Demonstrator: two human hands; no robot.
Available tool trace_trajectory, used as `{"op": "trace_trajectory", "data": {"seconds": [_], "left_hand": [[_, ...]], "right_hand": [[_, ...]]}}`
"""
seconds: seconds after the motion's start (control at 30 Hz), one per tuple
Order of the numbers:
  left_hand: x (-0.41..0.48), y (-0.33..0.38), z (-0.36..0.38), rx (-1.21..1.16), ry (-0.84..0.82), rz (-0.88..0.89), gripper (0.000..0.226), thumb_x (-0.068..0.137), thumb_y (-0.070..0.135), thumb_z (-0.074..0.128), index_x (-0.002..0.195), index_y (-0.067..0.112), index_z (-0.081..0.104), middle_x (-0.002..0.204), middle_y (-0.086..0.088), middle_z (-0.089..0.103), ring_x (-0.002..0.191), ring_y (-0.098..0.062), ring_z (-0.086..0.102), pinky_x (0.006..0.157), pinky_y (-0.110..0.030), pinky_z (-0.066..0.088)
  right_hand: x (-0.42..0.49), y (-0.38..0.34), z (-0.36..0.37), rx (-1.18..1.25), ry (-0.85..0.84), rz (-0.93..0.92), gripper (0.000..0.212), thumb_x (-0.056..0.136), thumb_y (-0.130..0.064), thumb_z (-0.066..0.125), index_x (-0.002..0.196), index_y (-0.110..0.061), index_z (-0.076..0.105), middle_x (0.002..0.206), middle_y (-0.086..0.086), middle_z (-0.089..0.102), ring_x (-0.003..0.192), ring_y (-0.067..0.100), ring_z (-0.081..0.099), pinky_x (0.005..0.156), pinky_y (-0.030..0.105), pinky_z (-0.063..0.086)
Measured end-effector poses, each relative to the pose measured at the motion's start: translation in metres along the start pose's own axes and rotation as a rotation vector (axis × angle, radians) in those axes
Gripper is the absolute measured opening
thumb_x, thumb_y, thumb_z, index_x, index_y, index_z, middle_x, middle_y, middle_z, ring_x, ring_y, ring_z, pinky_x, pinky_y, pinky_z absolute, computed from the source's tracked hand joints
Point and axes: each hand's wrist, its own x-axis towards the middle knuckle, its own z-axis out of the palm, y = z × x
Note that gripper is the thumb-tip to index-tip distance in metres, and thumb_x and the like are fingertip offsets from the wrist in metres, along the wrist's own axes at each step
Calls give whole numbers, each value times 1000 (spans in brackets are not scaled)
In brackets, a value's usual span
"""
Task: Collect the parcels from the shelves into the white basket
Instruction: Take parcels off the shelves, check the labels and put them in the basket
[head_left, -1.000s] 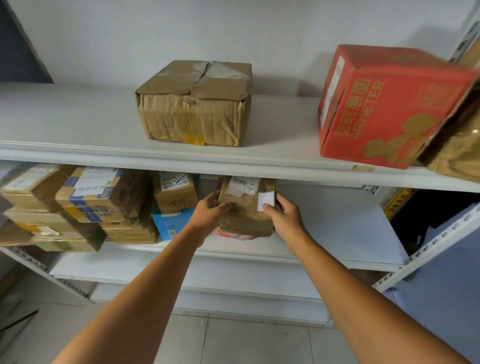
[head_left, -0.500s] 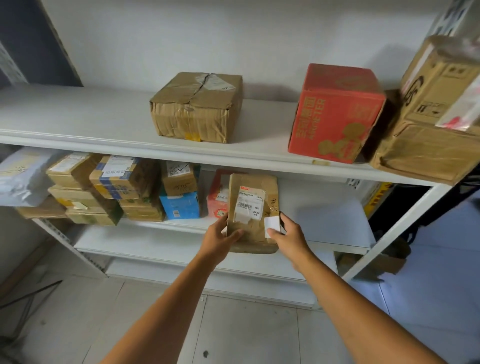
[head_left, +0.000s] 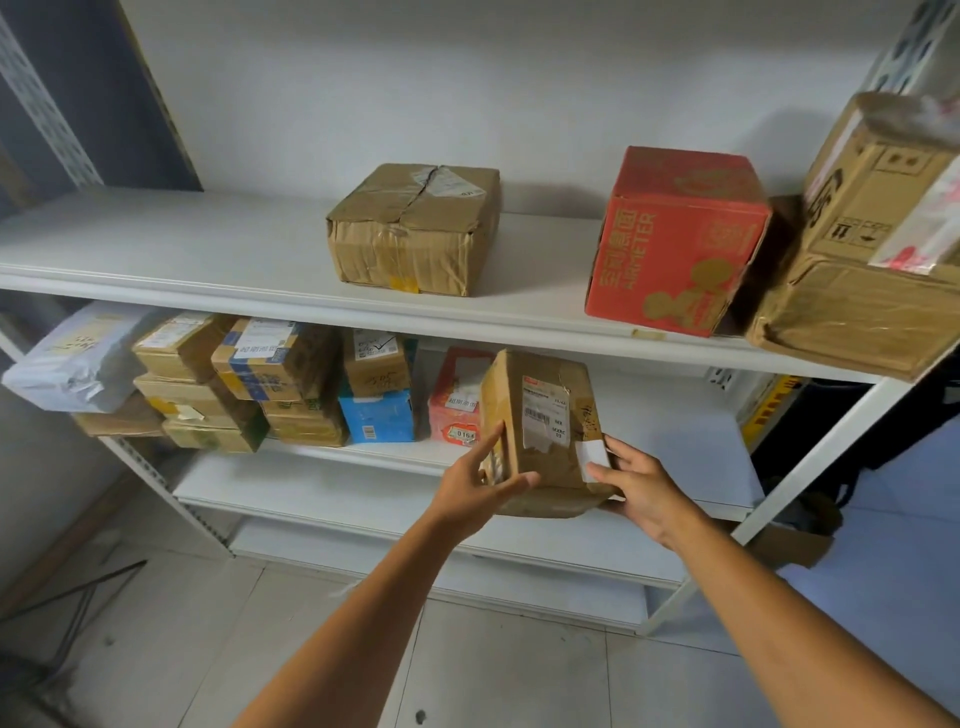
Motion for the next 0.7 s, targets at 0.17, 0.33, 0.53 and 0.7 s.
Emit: {"op": "trace_trajectory", "data": {"seconds": [0.17, 0.33, 0.53, 0.7], "left_hand": [[0, 3, 3, 33, -3, 3, 97, 63, 46, 81, 146, 36, 33, 151, -1, 35, 129, -30, 47, 96, -43, 51], [1, 9, 3, -25, -9, -9, 92, 71, 39, 80, 148, 36, 30, 151, -2, 35, 130, -31, 46, 96, -43, 51], [16, 4, 0, -76, 33, 39, 90, 80, 10, 74, 149, 30, 21, 137, 7, 44, 121, -17, 50, 92, -32, 53], [36, -8, -2, -182, -17, -47, 90, 83, 0, 68, 149, 34, 17, 118, 16, 46, 103, -11, 56, 67, -18, 57]], "right_hand": [[-1, -3, -8, 19, -6, 15, 52, 91, -3, 61, 138, -23, 52, 121, 2, 67, 109, 28, 63, 69, 33, 56], [-5, -8, -6, 5, 13, -14, 53, 90, -1, 62, 137, -23, 52, 119, 0, 68, 106, 25, 64, 68, 30, 54], [-13, -6, 24, -268, 85, -212, 63, 91, -6, 64, 147, -21, 38, 138, -6, 52, 116, 12, 56, 90, 22, 48], [-12, 1, 36, -373, 190, -219, 71, 92, -13, 62, 152, -22, 25, 149, 1, 42, 131, 20, 45, 106, 33, 42]]}}
